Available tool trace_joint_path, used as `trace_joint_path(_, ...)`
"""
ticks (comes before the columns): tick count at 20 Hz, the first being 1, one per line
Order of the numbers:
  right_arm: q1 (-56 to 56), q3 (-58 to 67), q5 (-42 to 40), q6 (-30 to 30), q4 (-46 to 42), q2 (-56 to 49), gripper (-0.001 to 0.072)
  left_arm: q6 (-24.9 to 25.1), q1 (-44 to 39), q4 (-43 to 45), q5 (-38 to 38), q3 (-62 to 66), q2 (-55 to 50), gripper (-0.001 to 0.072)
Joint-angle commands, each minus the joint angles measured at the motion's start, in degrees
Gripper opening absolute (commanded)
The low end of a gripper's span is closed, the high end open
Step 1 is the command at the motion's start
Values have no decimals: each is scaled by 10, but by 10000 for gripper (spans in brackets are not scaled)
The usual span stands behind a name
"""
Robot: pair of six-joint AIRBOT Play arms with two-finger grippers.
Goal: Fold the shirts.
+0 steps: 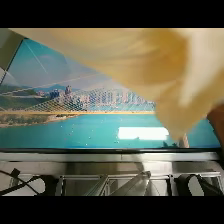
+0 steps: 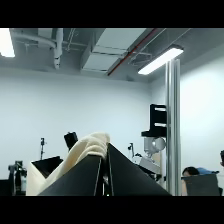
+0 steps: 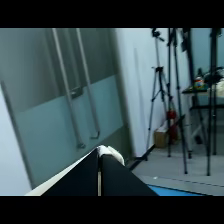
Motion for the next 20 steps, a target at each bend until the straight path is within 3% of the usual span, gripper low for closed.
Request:
trace_joint_path(1,-92,37,42,58,-8,15,16,-40,42,48,68,0,75,32)
trace_joint_path(3,-73,37,52,71,-8,3,16,-74,63,137,76,0,103,32)
trace_joint_path(7,-58,30,176,119,-45,-38,16,-155,65,458,88,-28,152,32)
trace_joint_path(9,-43,-3,183,123,-101,-21,14,-149,31,452,100,-135,192,32)
trace_joint_path(12,-40,-24,162,128,-176,33,13,-136,12,359,91,-339,278,31)
trace_joint_path(16,-40,45,129,129,-192,26,13,-171,127,518,109,-347,332,34)
trace_joint_path(18,-34,46,103,128,-193,-8,13,-184,163,602,149,-309,286,33)
trace_joint_path(20,15,46,86,106,-196,-87,14,-179,137,637,151,-263,187,34)
